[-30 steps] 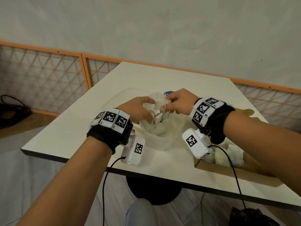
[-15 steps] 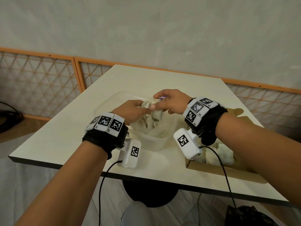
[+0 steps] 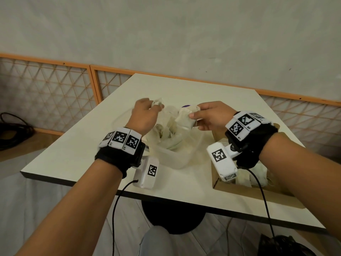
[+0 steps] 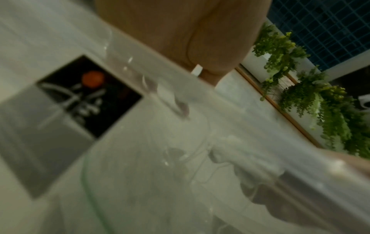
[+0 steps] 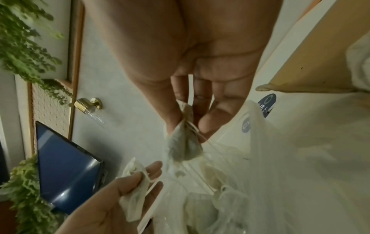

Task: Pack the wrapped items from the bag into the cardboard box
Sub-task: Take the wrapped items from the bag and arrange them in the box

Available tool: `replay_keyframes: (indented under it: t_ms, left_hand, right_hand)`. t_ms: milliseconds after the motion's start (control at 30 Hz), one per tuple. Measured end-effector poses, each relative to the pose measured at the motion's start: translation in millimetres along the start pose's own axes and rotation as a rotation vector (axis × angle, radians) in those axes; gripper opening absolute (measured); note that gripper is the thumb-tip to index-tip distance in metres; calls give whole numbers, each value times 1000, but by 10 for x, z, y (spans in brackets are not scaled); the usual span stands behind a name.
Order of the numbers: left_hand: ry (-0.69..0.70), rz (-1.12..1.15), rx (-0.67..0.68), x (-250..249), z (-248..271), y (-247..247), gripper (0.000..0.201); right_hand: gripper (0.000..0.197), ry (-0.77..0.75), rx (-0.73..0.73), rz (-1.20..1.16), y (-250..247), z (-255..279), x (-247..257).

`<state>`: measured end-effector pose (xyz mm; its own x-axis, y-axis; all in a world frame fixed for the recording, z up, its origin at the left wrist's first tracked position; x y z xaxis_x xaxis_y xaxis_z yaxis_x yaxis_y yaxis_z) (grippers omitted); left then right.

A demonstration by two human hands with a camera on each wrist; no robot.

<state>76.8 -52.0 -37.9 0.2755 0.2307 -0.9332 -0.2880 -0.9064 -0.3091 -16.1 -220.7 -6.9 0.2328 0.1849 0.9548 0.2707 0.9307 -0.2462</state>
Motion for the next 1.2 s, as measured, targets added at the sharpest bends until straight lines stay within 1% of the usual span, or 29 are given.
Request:
replay_keyframes:
  t_ms: [67, 100, 133, 200, 233, 267, 300, 333, 367, 400, 433, 467, 500, 533, 567, 600, 633, 667, 733, 800, 900, 967, 1033, 1100, 1133, 1167, 1200]
  left_hand:
    - [96, 40, -126, -38, 20, -26, 24]
    - [106, 109, -150, -68, 43, -31, 23]
    - [91, 183, -146, -90, 50, -27, 21]
    - [4, 310, -63, -154, 88, 4, 14]
    - [-58, 377, 10, -187, 110, 25, 9]
    - [-125, 449, 91, -201, 118, 48, 14]
    - [-174, 501, 175, -213, 133, 65, 23]
    - [-186, 502, 252, -210, 140, 85, 30]
    - [-165, 472, 301, -202, 156, 101, 34]
    - [-146, 447, 305, -180, 169, 114, 34]
    - [-147, 441, 268, -140, 167, 117, 33]
    - [-163, 448, 206, -89, 154, 114, 33]
    - [-177, 447, 140, -44, 140, 100, 29]
    - [-186, 435, 78, -9, 127, 84, 20]
    - [-195, 436, 24, 9, 117, 61, 12]
    - [-203, 459, -15, 18, 105, 42, 8]
    - [-208, 503, -34, 19, 93, 22, 7]
    - [-209, 563, -39, 21, 81, 4, 7]
    - [-212, 704, -26, 22, 70, -35, 2]
    - [-234, 815, -32, 49, 62, -70, 8]
    - [-242, 979, -51, 90, 65, -120, 15]
    - [-240, 1098, -53, 110, 61, -155, 18]
    - [-228, 1150, -49, 115, 66, -177, 17]
    - [-227, 1118, -34, 101, 81, -175, 19]
    - [-228, 1091, -20, 91, 90, -167, 20]
    - [-231, 1067, -8, 83, 96, -157, 20]
    - [-236, 1049, 0, 76, 100, -146, 19]
  right_hand:
    - [18, -8, 12, -60, -5, 50, 36]
    - [20, -15, 24, -76, -4, 70, 58]
    - [21, -26, 33, -87, 3, 81, 83]
    - [22, -58, 42, -105, 48, 88, 153]
    - [23, -73, 53, -113, 85, 83, 194]
    - [22, -90, 67, -113, 134, 76, 240]
    - [22, -109, 81, -107, 187, 69, 284]
    - [22, -124, 90, -102, 241, 50, 324]
    - [23, -131, 94, -96, 294, 27, 352]
    - [23, -132, 90, -68, 337, 4, 368]
    - [22, -124, 64, 0, 365, -35, 362]
    - [23, -108, 29, 118, 379, -73, 344]
    - [22, -87, 2, 276, 386, -101, 316]
    - [21, -70, 8, 464, 390, -124, 279]
    - [21, -62, 47, 681, 394, -142, 242]
    - [24, -59, 107, 891, 409, -156, 208]
    - [30, -63, 162, 1050, 429, -163, 172]
    - [37, -56, 194, 1134, 451, -171, 145]
    - [42, -20, 216, 1119, 484, -199, 112]
    - [45, -8, 230, 1102, 512, -217, 99]
    - [52, -31, 327, 1230, 547, -224, 78]
    - [43, -65, 362, 1328, 604, -205, 15]
    - [28, -112, 311, 1370, 643, -208, -64]
    - [21, -112, 245, 1326, 631, -236, -93]
    - [16, -71, 217, 1247, 605, -252, -85]
    - [7, -35, 212, 1125, 584, -248, -64]
    - [21, 35, 222, 995, 567, -243, -51]
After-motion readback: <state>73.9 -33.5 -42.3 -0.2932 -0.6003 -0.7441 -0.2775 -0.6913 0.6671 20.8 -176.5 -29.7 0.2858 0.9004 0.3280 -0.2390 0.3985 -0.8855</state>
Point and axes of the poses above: each hand's wrist, its own z-axis away from the middle knuckle, its own y-axis out of the palm, x = y × z, the point moved 1 cm from there along -z, towards the middle knuckle
